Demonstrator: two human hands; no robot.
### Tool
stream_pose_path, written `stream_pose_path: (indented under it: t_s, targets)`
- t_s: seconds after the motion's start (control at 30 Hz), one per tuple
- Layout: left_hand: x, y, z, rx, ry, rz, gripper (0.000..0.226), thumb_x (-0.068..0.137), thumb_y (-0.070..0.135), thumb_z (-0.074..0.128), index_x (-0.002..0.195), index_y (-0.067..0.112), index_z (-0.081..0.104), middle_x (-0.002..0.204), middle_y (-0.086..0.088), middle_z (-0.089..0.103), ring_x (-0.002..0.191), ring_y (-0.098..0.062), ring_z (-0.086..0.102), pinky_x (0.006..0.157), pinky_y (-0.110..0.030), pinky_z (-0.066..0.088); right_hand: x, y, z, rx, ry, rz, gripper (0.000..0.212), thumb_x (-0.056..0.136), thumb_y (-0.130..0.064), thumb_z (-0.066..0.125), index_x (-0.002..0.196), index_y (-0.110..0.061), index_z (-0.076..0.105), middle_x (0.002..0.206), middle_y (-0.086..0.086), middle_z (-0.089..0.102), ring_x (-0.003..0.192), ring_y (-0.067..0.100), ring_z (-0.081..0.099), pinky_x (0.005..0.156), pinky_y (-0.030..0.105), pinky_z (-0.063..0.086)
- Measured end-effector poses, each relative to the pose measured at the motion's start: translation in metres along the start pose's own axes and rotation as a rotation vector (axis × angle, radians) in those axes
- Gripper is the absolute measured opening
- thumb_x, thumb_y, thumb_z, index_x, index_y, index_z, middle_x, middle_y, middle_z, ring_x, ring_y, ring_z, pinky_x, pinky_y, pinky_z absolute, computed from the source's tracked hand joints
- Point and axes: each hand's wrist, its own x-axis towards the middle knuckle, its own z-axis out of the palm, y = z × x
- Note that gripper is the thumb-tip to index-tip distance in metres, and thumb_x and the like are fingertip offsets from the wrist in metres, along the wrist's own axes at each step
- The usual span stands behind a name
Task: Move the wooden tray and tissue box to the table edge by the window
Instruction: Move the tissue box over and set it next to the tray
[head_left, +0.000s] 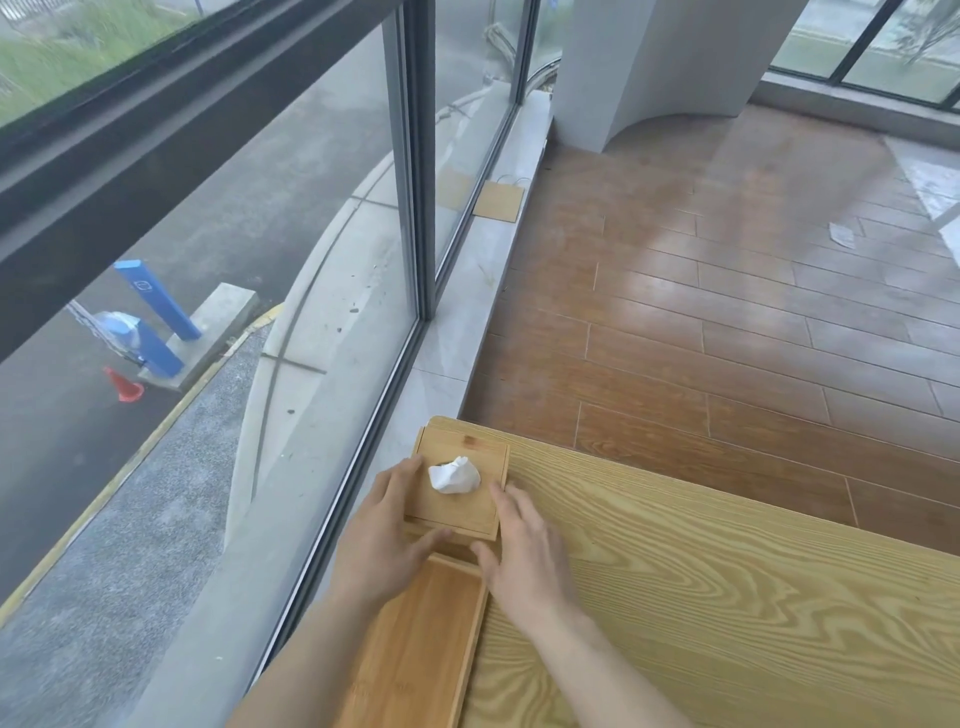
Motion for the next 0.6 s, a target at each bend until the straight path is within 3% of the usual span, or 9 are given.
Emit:
stream_pose_path:
  t_s: [0.2, 0.6]
  targets:
    - [0.009, 0.003, -0.006, -0.035, 0.010, -0.009, 0.087, 0.080, 0.039, 0.081, 0.152, 0.038, 0.031, 0.139, 0.034, 0.031, 0.129, -0.005, 0.048, 0.091, -0.025, 0.041, 0.006, -0.004, -0.005, -0.066, 0.014, -0.014, 0.072, 0.101, -0.037, 0.061, 0.161, -0.023, 0.025, 0.165, 0.002, 0.034, 0.144, 0.023, 0.045, 0.115, 0.035, 0.040]
    - [0.043, 0.009, -0.002, -0.038, -0.007, -0.030, 0.090, 0.084, 0.030, 0.080, 0.156, 0.032, 0.027, 0.158, 0.014, 0.035, 0.140, -0.011, 0.043, 0.103, -0.027, 0.039, 0.033, -0.006, -0.012, -0.115, -0.006, 0.003, 0.067, 0.105, -0.029, 0.052, 0.162, -0.020, 0.018, 0.169, 0.005, 0.026, 0.139, 0.029, 0.050, 0.109, 0.039, 0.045]
